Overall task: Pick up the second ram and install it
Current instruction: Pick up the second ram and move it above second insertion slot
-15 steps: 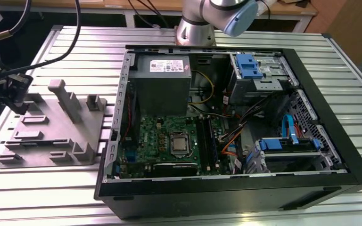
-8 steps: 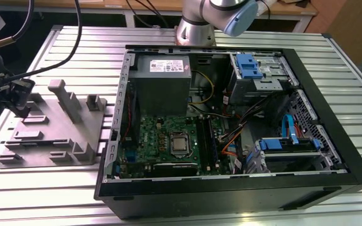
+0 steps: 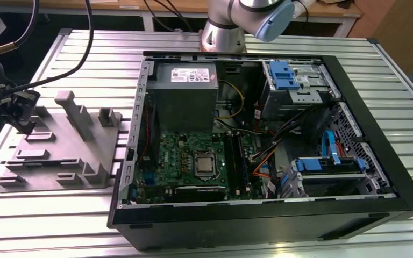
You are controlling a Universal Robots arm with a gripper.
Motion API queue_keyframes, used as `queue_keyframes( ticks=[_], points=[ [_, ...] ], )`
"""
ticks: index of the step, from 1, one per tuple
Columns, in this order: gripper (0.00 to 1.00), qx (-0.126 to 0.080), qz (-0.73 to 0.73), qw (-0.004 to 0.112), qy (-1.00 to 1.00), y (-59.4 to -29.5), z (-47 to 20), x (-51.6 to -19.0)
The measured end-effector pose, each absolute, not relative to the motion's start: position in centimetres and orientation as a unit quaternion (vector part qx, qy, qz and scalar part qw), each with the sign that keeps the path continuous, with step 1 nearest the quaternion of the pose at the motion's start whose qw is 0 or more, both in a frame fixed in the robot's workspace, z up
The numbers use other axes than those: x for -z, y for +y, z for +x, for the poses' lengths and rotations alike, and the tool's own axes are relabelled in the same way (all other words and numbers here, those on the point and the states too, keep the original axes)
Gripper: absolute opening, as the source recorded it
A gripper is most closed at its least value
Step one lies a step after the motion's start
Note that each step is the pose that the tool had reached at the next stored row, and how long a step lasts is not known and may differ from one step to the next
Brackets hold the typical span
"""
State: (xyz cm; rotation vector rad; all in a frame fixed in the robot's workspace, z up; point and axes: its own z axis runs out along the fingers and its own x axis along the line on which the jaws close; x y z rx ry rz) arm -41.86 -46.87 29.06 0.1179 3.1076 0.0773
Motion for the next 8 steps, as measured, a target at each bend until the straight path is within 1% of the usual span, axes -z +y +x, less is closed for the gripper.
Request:
queue_keyframes(
  ticks=[8],
  points=[
    [0.1, -0.025, 0.038, 0.015, 0.999, -46.87, -41.86, -29.05]
  ],
)
